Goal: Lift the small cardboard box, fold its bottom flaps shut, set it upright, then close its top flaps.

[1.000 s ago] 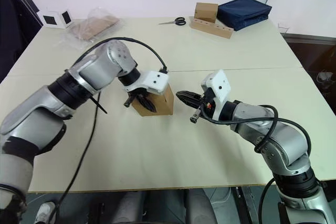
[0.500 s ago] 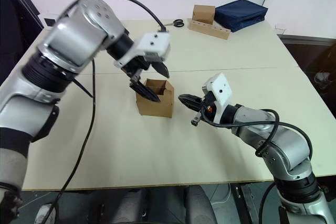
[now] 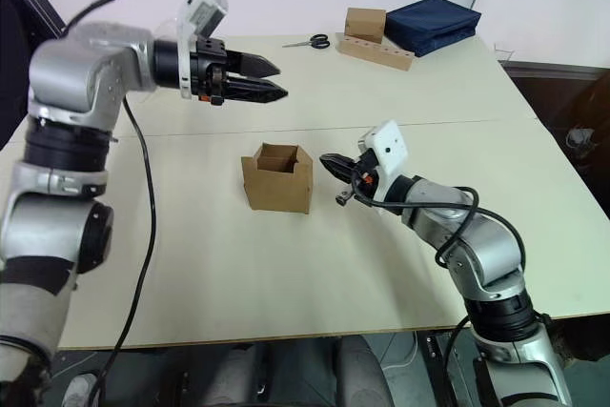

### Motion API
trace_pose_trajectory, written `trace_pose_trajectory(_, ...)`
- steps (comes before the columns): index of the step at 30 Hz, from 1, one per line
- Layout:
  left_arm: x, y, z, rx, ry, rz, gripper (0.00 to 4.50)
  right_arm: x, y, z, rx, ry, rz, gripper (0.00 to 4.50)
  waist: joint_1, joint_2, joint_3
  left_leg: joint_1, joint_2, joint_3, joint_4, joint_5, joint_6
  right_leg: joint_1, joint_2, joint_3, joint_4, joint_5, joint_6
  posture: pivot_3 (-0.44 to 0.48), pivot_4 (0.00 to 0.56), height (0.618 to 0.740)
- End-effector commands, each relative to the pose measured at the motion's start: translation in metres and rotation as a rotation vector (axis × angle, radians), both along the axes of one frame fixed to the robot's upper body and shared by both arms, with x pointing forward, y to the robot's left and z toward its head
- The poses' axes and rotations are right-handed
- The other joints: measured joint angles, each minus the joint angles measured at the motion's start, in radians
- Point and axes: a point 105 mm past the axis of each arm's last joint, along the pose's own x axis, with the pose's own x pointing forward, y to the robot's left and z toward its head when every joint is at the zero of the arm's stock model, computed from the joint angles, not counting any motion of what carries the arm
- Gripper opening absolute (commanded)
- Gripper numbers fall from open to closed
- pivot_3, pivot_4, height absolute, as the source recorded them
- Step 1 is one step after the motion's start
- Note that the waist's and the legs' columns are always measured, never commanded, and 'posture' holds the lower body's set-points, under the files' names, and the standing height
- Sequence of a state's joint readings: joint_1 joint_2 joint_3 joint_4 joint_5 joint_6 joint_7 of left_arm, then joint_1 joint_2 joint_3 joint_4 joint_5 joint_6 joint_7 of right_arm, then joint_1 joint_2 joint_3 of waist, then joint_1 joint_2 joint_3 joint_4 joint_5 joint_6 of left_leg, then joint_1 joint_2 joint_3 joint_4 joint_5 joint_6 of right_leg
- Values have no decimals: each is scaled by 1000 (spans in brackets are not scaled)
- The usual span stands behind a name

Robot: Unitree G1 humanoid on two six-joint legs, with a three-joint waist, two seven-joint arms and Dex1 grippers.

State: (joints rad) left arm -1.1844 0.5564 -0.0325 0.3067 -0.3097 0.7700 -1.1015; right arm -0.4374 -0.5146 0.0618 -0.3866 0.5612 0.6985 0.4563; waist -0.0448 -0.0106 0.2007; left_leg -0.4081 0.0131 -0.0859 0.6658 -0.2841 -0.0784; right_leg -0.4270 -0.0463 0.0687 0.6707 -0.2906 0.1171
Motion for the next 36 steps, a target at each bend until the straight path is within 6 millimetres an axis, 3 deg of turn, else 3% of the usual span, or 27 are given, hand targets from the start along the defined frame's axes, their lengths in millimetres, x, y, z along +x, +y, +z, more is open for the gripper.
trace_pose_trajectory(1,4,26,6,-67,-144,182,983,6,-3,9,-9,-63,-74,0,0,0,0,0,0,0,0,1,-2,0,0,0,0,0,0,0,150,740)
trace_pose_trajectory(3,8,38,-10,-104,-105,284,105,10,-6,3,-28,-53,-115,0,1,0,0,0,0,0,0,1,-2,0,0,0,0,0,0,0,150,740)
trace_pose_trajectory(5,5,46,-27,-95,-89,330,105,11,-7,-4,-49,-35,-138,0,1,0,0,1,0,0,0,1,-2,0,0,0,2,0,0,0,150,740)
trace_pose_trajectory(8,12,73,-71,-49,-16,541,105,12,-5,-20,-62,29,-154,0,3,0,-1,1,0,0,0,1,-1,0,0,0,2,0,0,0,150,740)
trace_pose_trajectory(10,7,79,-97,-7,13,583,105,12,-3,-32,-79,64,-163,0,1,0,-1,1,0,0,0,0,-1,0,0,0,2,0,0,0,150,740)
trace_pose_trajectory(14,-13,63,-134,-57,111,528,105,11,4,-46,-92,116,-149,0,4,0,-1,1,0,1,0,0,0,0,-1,0,3,0,0,0,150,740)
trace_pose_trajectory(21,-30,47,-177,-6,212,470,105,5,14,-60,-116,181,-95,0,4,-1,-2,2,0,0,1,0,0,0,0,0,5,0,0,0,150,740)
trace_pose_trajectory(24,-38,36,-186,-2,250,412,105,1,17,-63,-131,197,-65,0,2,-1,-2,2,0,0,0,0,0,0,0,0,5,0,0,0,150,740)
trace_pose_trajectory(36,-60,13,-193,28,322,257,105,-14,15,-62,-151,243,-6,0,2,-1,-2,2,0,0,1,0,0,0,0,0,5,0,0,0,150,740)
